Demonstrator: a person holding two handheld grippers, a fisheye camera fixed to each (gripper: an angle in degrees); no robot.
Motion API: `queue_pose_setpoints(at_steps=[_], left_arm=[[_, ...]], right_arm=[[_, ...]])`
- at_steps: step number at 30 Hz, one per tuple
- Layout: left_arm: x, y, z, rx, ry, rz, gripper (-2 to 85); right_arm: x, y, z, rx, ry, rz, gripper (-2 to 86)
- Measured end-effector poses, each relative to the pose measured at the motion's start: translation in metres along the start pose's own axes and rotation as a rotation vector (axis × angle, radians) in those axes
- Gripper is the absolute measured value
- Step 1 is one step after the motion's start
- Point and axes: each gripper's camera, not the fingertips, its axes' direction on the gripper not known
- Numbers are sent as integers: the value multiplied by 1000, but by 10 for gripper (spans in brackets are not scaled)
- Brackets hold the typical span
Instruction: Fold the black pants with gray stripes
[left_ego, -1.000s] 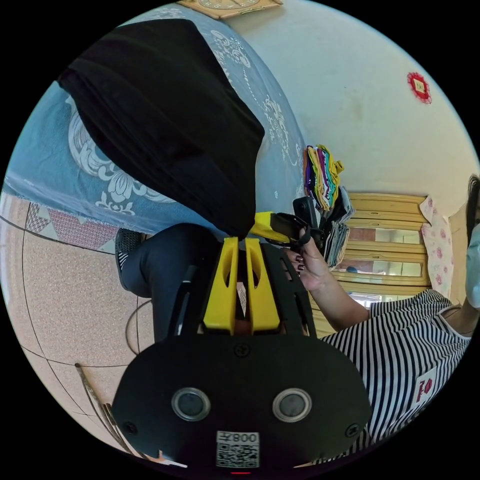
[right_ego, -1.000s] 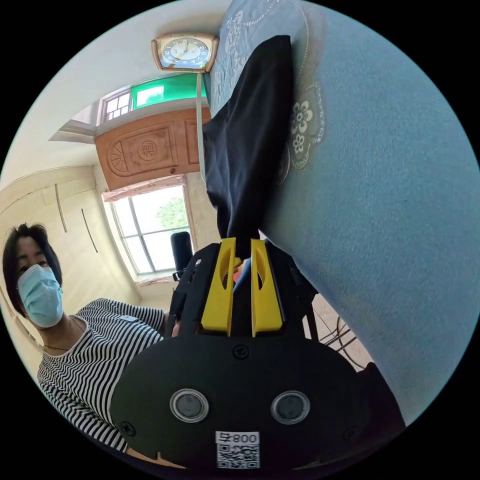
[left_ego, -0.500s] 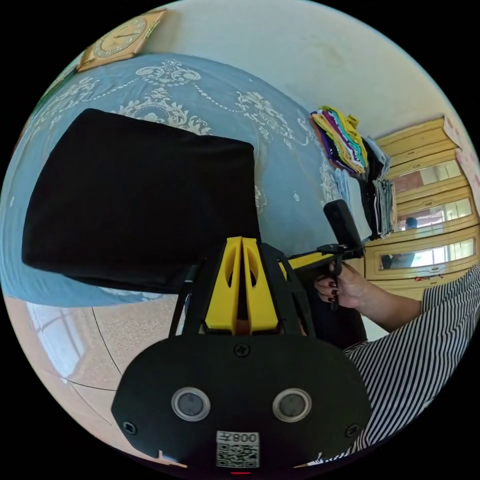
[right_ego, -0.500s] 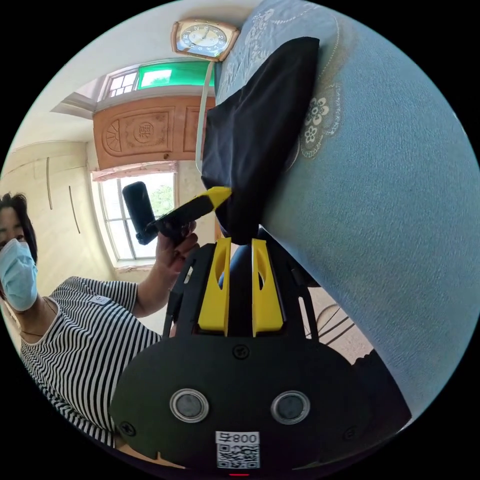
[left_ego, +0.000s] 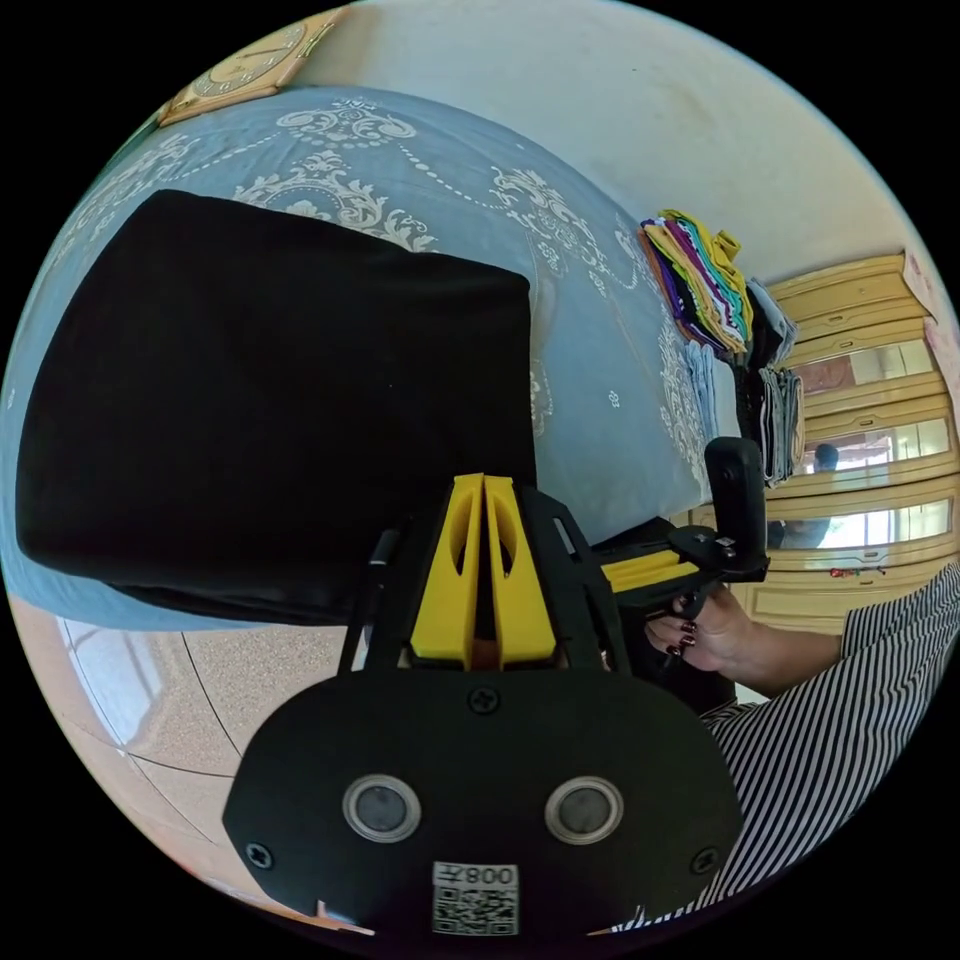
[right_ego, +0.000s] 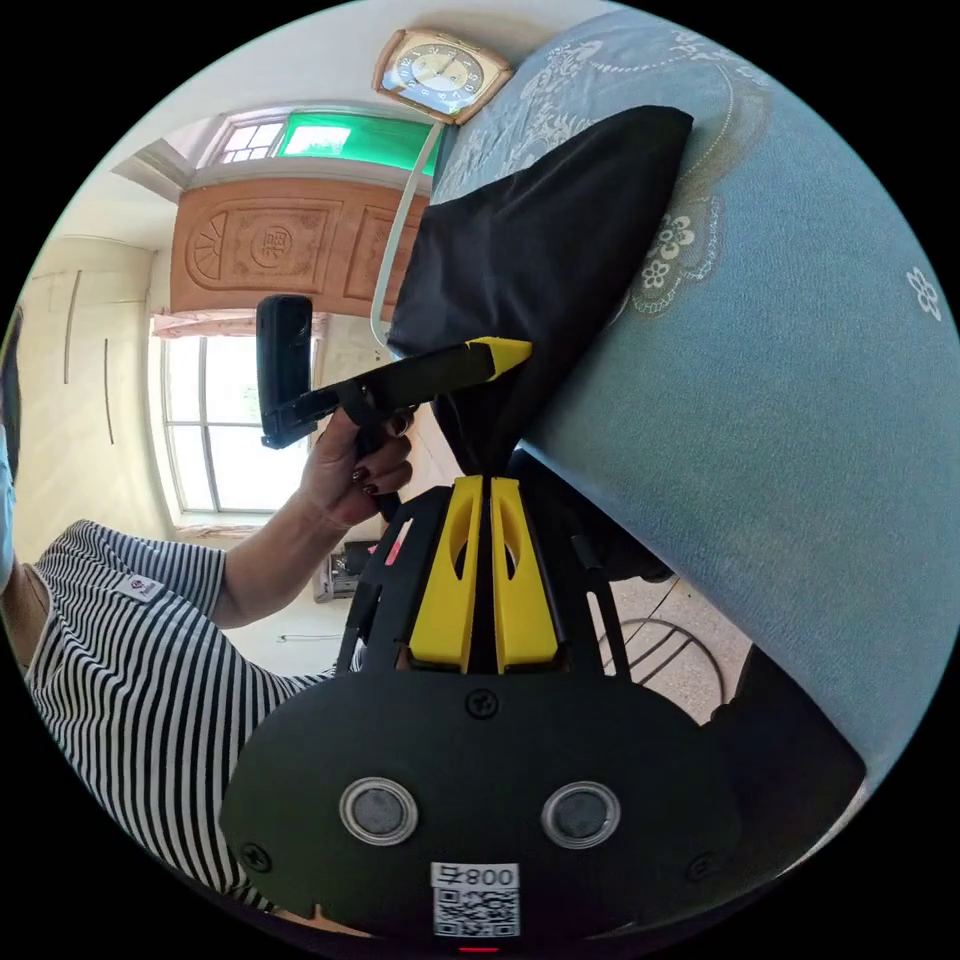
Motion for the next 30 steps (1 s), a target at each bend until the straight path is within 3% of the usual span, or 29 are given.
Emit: queue_pose_setpoints(at_steps=[20,25,30], left_arm=[[-7,19,-23,97,109,-74,1],[-12,45,-39,64,23,-57,1],[-15,56,-61,128,95,-82,2]], right_arm=[[-57,23,83,-198,529,-387,1],[-44,40,97,-286,517,-352,1],[-43,28,64,-150,440,-296,1]])
